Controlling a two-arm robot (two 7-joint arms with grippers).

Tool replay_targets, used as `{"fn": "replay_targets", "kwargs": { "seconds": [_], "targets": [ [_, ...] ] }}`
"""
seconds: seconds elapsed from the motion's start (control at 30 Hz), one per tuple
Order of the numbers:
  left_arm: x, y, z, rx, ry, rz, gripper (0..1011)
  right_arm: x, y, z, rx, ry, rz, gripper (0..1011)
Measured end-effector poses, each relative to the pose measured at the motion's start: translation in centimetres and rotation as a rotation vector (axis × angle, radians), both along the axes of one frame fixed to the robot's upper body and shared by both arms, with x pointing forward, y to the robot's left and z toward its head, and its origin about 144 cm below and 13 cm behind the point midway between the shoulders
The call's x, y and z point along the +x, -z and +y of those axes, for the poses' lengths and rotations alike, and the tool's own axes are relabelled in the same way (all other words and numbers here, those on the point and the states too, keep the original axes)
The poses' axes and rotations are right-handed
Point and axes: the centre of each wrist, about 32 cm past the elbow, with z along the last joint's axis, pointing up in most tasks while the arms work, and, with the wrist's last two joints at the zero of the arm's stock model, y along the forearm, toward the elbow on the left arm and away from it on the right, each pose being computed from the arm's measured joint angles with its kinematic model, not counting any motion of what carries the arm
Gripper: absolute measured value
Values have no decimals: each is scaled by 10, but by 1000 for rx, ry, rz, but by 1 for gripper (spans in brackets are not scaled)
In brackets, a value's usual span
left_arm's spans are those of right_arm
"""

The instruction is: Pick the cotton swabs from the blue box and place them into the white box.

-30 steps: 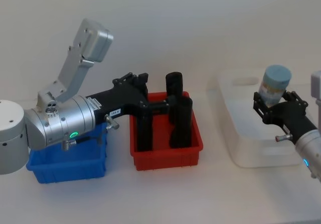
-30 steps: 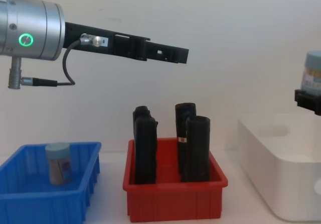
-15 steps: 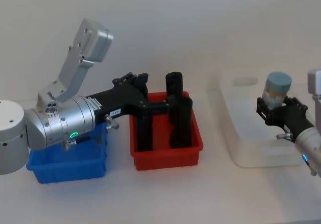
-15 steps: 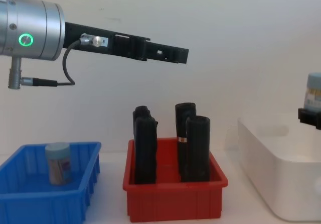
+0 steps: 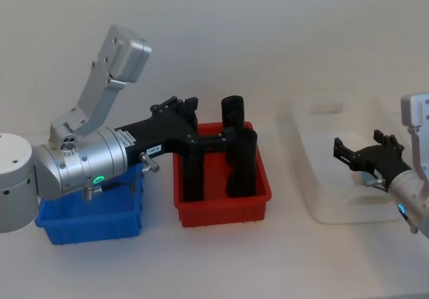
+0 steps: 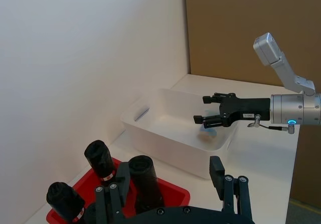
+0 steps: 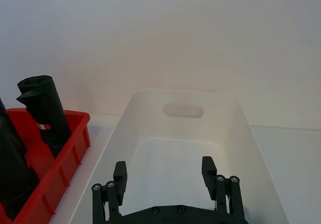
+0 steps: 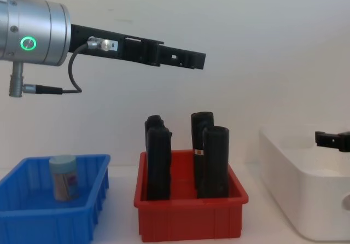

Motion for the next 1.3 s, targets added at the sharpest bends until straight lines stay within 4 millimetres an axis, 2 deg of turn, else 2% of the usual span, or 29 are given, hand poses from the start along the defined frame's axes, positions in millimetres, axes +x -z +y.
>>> {"fn": "replay_targets", "kwargs": {
  "seconds": [0.13,1.0,1.3],
  "targets": [
    [0,0,0,0,0,0,1004,1,1,0,-2,-1,-10,1001],
    [0,1,0,0,-3,-2,1004,-4,-4,1,-18,3,-150,1001],
    [-4,17,-6,2,-58,-32,1004,-20,-1,4,-11,-22,-155,1001]
  ]
}}
